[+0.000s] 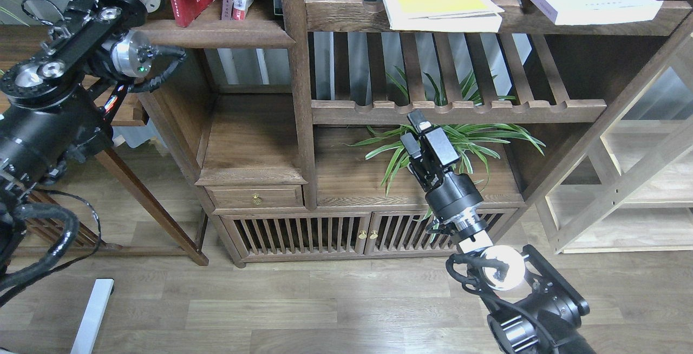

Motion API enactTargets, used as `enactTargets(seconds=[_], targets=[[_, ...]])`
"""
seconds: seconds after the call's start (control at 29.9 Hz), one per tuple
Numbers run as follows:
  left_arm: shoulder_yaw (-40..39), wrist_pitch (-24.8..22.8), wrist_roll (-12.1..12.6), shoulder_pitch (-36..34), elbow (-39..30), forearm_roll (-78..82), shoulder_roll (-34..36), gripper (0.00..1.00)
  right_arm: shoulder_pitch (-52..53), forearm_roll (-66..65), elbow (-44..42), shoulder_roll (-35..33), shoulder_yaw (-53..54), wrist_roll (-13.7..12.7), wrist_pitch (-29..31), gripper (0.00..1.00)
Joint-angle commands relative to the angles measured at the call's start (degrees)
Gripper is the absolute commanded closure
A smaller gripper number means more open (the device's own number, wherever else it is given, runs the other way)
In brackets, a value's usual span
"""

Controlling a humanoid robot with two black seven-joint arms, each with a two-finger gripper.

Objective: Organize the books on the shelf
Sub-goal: 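Push the red book onto the top shelf with the left gripper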

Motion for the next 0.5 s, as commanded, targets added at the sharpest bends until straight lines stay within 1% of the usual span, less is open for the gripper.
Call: enactTargets(seconds=[0.0,0.13,0.3,0.47], targets=[[0.57,-0.1,-0.42,-0.49,0.73,-0.72,-0.47,0.72,-0.12,0.09,0.0,0.0,-0.01,-0.04,0.0,0.05],[0.49,-0.1,-0.42,-0.58,1.08,-0.72,-1.35,0.71,-0.12,0.0,0.0,0.0,-0.01,-0.04,0.0,0.05],[0.66,-0.54,-1.65,-1.28,2.57,-0.72,-2.5,0.7,-0.12,0.0,0.0,0.0,0.08,-0.04,0.0,0.05],[0.66,-0.54,-1.56,-2.51,2.75,-0.8,-2.94,0.69,-0.47,0.0,0.0,0.0,-0.01,-0.13,0.0,0.05]])
